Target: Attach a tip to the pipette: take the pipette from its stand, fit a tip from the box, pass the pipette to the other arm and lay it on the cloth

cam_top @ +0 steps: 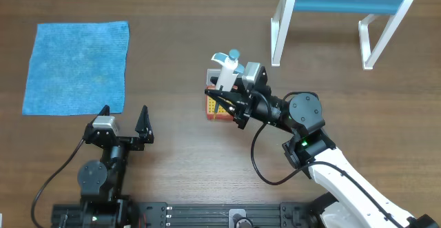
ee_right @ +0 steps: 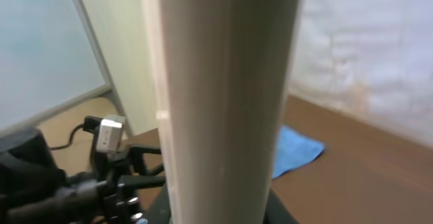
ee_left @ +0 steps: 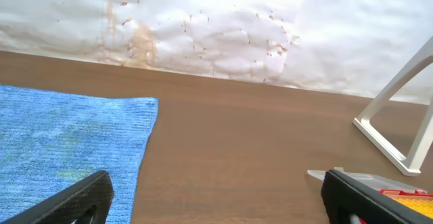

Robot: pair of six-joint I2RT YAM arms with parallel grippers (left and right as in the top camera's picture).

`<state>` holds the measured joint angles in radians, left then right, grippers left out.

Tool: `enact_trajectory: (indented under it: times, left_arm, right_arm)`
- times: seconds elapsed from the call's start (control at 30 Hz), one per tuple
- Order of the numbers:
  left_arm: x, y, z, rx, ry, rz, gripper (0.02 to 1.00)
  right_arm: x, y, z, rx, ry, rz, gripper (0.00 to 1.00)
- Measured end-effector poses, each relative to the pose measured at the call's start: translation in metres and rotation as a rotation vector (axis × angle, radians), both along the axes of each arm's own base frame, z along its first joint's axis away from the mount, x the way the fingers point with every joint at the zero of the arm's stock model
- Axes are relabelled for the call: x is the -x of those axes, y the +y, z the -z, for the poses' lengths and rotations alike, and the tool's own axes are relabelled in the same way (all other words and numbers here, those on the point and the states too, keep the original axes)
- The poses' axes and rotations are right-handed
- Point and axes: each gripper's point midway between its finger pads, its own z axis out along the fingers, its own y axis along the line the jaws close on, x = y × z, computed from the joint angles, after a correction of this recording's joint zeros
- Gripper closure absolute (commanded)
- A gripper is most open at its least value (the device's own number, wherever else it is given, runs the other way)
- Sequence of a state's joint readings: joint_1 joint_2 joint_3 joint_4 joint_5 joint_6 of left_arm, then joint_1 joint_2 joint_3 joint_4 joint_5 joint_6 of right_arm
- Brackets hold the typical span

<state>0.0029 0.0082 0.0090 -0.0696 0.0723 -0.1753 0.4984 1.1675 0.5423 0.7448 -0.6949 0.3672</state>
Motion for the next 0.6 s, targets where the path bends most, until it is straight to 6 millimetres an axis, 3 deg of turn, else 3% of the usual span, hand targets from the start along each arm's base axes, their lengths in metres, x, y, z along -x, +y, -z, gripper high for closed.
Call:
enact_trajectory:
  times: [0.37,0.43,0.6]
  left_arm:
    - [0.000,-0.005,-0.001,0.041,-0.001,0.027,0.025]
    - [0.001,-0.009,-0.001,0.171,0.011,0.043,0.023]
    - [0.005,-0.030,-0.004,0.706,0.095,0.130,0.025]
  right_arm:
    - [-0.003,0.000,0.013,-0.074,0.317,-0.006,0.930]
    - [-0.006,-0.001,0.013,-0.081,0.325,0.009,0.930]
    - [-0.012,-0.005,0.010,-0.107,0.337,0.048,0.928]
